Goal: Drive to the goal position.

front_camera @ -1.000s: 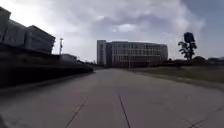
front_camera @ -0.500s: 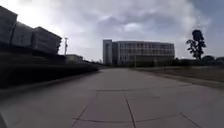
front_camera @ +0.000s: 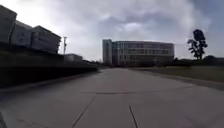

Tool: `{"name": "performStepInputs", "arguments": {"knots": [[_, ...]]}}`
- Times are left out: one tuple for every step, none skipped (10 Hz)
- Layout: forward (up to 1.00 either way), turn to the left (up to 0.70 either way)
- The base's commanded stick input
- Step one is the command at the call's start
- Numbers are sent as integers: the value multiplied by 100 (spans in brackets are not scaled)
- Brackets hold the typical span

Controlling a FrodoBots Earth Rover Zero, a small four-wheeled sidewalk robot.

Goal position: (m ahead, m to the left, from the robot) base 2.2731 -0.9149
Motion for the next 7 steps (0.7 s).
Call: {"name": "performStepInputs", "arguments": {"knots": [[100,0],[100,0],[100,0],[100,0],[100,0],[100,0],[100,0]]}}
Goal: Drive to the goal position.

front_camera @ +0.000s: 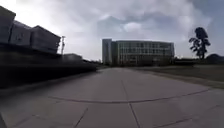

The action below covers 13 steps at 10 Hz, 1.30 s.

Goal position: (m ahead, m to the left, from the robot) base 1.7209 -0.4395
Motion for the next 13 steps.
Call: {"name": "performStepInputs", "arguments": {"knots": [[100,0],[100,0],[100,0],[100,0],[100,0],[100,0],[100,0],[100,0],[100,0],[100,0],[100,0],[100,0],[100,6]]}}
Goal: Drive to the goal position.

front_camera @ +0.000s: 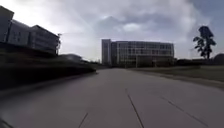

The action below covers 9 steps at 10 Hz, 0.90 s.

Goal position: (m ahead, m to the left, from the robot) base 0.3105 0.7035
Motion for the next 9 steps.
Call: {"name": "performStepInputs", "arguments": {"knots": [[100,27],[100,26],[100,5],[100,0],[100,0],[100,0],[100,0],[100,0],[100,0]]}}
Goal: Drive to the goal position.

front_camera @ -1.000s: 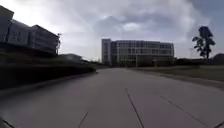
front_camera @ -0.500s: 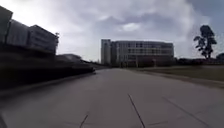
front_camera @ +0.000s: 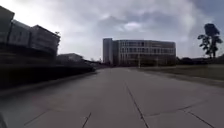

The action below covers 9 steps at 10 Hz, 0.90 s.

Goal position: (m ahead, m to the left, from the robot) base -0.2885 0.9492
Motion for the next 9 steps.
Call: {"name": "performStepInputs", "arguments": {"knots": [[100,0],[100,0],[100,0],[100,0],[100,0],[100,0],[100,0],[100,0],[100,0]]}}
